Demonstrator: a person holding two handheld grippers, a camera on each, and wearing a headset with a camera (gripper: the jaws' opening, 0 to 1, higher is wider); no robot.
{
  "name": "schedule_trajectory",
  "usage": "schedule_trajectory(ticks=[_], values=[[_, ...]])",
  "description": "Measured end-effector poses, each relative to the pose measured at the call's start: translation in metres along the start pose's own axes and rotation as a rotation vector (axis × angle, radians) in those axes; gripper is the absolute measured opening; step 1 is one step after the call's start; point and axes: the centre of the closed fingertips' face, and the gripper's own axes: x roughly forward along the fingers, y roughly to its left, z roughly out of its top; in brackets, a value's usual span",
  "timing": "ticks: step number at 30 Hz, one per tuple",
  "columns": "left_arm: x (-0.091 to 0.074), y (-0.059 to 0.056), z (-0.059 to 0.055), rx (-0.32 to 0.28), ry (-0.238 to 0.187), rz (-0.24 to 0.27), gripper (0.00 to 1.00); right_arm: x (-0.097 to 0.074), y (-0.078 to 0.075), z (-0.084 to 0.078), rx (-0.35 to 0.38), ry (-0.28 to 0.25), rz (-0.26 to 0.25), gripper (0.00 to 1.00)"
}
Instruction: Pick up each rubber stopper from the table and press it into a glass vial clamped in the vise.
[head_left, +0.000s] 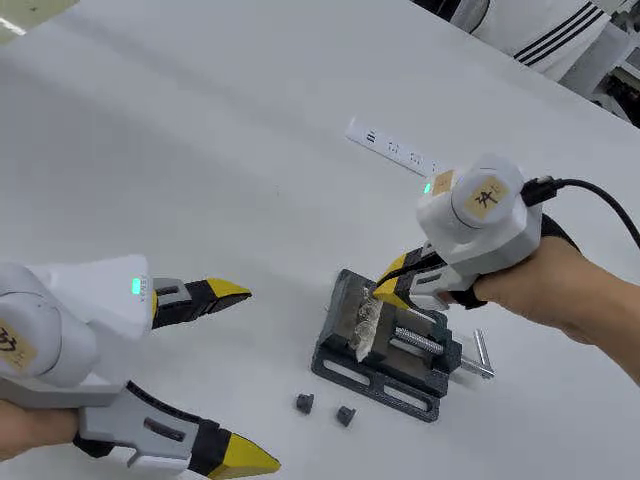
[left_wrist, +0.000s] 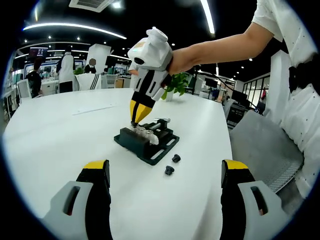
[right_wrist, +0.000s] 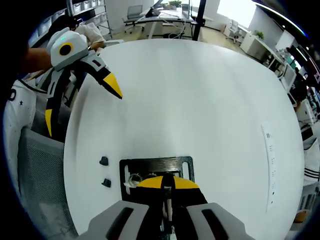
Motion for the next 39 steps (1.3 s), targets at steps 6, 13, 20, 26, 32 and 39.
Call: schedule_trajectory(ticks=[6, 13, 20, 26, 32, 39], values=[[-0.0015, 0.0002, 0.0002, 0.006, 0.008, 0.001, 0.92, 0.0, -0.0009, -0.0008, 0.013, -0.034, -0.013, 0.0], [-0.0005, -0.0016, 0.001, 0.01, 0.011, -0.003, 0.92, -0.0006, 0.0005, -0.0009, 0.022, -0.04, -0.014, 0.01], [-0.0018, -0.0017, 0.0014, 0.012, 0.012, -0.003, 0.92, -0.0002, 0.0003, -0.0016, 0.018, -0.03, -0.014, 0.0], [-0.0028, -0.0016, 0.0012, 0.013, 0.014, -0.004, 0.92, -0.0009, 0.0012, -0.0031, 0.027, -0.026, -0.009, 0.0], [-0.0037, -0.0029, 0.0012, 0.013, 0.013, -0.004, 0.92, -0.0002, 0.002, -0.0031, 0.031, -0.025, -0.01, 0.0], [-0.0029, -0.0044, 0.0022, 0.017, 0.014, -0.006, 0.92, 0.0008, 0.0025, -0.0014, 0.026, 0.008, -0.007, 0.0]])
